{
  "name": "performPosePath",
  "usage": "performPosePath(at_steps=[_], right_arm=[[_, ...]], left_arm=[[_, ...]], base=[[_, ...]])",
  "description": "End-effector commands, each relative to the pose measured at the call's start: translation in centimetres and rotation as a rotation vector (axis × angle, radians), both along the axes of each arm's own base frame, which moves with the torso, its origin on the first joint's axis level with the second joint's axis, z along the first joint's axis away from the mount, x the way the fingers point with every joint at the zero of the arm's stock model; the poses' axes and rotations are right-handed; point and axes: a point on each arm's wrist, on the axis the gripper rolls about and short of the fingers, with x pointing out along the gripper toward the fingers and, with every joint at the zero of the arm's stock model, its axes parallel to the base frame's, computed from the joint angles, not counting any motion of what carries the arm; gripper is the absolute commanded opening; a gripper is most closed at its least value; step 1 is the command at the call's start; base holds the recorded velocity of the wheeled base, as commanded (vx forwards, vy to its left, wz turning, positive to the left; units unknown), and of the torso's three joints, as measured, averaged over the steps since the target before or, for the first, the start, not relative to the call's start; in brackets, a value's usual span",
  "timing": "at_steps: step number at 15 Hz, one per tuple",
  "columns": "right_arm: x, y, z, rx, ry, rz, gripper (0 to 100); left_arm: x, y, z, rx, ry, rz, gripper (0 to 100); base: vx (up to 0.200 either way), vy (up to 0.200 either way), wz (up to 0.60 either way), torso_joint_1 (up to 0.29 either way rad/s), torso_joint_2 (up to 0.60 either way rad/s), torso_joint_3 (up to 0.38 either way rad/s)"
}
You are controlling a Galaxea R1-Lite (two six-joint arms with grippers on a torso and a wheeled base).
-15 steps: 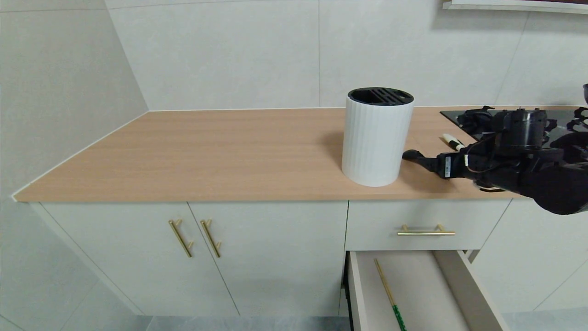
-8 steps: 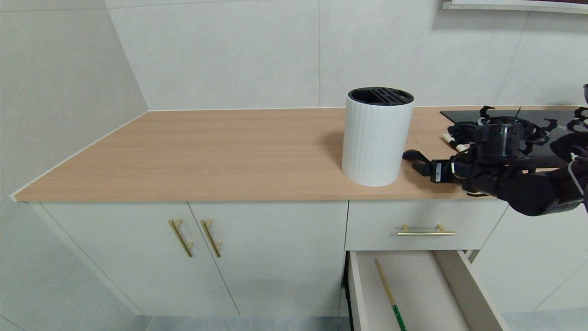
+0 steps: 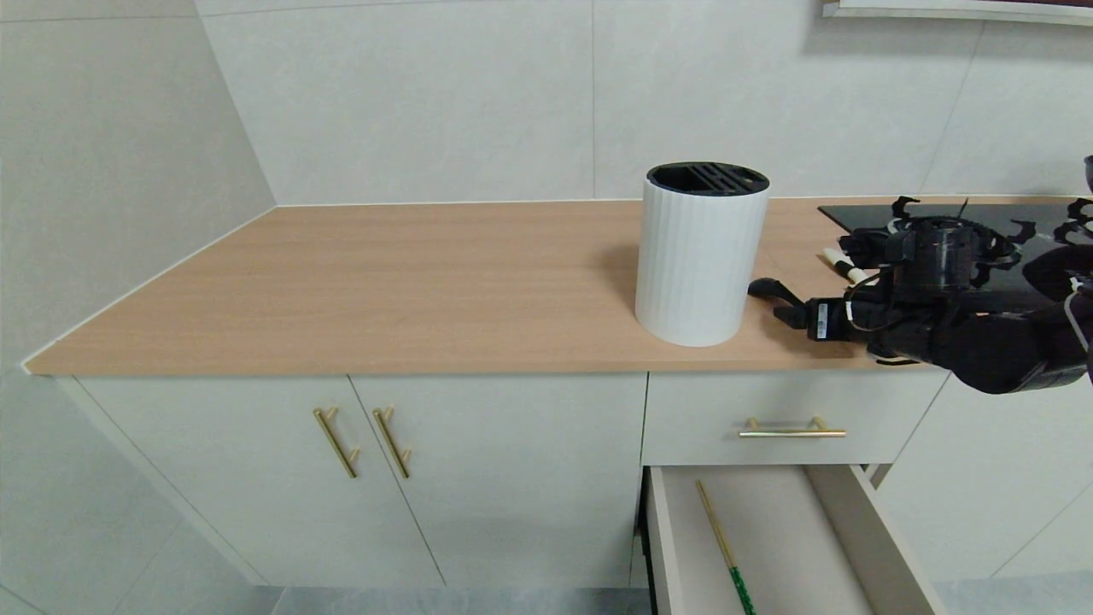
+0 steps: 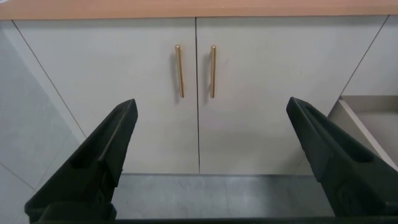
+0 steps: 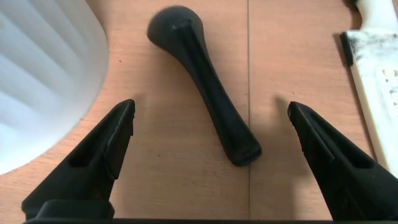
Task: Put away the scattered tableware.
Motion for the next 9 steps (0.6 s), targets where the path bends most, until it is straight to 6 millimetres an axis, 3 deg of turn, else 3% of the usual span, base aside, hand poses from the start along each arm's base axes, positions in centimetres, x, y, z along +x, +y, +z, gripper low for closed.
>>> performPosePath(at_steps=[1, 4, 5, 9], right_arm=[[-0.1, 0.0, 0.2, 0.0, -0.003, 0.0, 100], [0.2, 0.1, -0.5, -0.005, 0.012, 0.002, 100], [0.2, 0.1, -0.7, -0.008, 0.018, 0.004, 0], [0.4, 0.3, -1.2, -0.01, 0.03, 0.007, 0]], left_arm=[[0.0, 0.0, 0.0, -0.001, 0.0, 0.0, 100], [0.0, 0.0, 0.0, -0.001, 0.0, 0.0, 100], [0.0, 0.0, 0.0, -0.001, 0.0, 0.0, 100], [0.0, 0.0, 0.0, 0.001, 0.0, 0.0, 100]], base=[[0.0, 0.0, 0.0, 0.0, 0.0, 0.0], [0.0, 0.0, 0.0, 0.0, 0.0, 0.0], [0.0, 0.0, 0.0, 0.0, 0.0, 0.0], [0.0, 0.0, 0.0, 0.0, 0.0, 0.0]])
